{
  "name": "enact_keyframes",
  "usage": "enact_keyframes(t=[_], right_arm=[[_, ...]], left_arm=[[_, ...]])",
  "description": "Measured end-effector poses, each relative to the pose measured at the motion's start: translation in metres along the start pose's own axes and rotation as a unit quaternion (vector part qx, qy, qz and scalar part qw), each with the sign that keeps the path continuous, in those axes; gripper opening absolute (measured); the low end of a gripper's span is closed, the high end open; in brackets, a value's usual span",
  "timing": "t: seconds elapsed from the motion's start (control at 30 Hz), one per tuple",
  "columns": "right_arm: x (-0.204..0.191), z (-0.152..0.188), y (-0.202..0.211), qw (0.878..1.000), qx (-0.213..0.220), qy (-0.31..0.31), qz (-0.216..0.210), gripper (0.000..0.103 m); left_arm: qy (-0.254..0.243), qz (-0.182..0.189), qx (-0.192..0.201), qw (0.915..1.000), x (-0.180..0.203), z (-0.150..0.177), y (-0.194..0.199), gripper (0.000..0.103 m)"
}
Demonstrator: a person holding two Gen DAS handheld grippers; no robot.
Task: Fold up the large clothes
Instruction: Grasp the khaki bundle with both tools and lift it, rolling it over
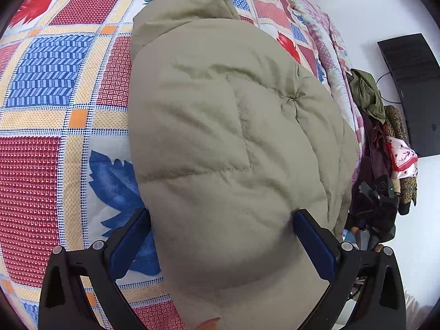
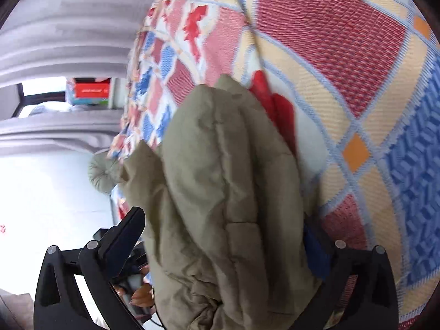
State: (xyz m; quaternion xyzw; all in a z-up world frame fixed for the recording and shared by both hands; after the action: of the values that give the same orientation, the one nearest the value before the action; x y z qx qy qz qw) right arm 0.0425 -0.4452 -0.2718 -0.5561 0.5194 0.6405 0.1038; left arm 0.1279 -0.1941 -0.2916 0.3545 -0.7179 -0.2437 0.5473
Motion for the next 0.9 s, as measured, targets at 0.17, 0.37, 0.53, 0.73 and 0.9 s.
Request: enact_keyframes(t=[0.17, 0.37, 0.53, 0.73, 0.9], right_arm=[[-0.027, 0.017, -0.014, 0.990, -0.066, 0.121, 0.017, 0.103], [-0.016, 0.025, -0.045, 0.970, -0.112, 0.199, 0.088, 0.103], [-0.006, 0.026, -0.058, 0.973, -0.131, 0.174, 0.074, 0.103], [-0.007, 0.034, -0.064, 0.974, -0.135, 0.167, 0.072, 0.103], [-0.012, 0.034, -0.062, 0.977, -0.125, 0.148, 0.086, 0.100]], left_arm=[[0.006, 0.016, -0.004, 0.9999, -0.006, 0.001, -0.005, 0.103], [0.018, 0.051, -0.025, 0.9982, -0.009, 0.003, -0.024, 0.103], [0.067, 0.084, -0.032, 0.9937, -0.001, 0.005, -0.043, 0.103], [0.058, 0.055, -0.018, 0.9966, 0.009, 0.005, -0.047, 0.102], [0.024, 0.045, 0.005, 0.9987, 0.022, -0.001, -0.031, 0.084]])
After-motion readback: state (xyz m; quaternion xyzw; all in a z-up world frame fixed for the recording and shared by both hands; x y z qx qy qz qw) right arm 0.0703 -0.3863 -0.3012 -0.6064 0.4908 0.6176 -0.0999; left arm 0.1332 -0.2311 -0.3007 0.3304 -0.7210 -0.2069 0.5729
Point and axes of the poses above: each gripper's, at about its wrist camera, not at the fingertips, and y roughly against the way its jaws point, x to its right, z to its underside, the point moved 10 cm from there along -y, roughly the way its jaws point, and after that the axes turned 15 degrees about x, right-handed, at the moved point
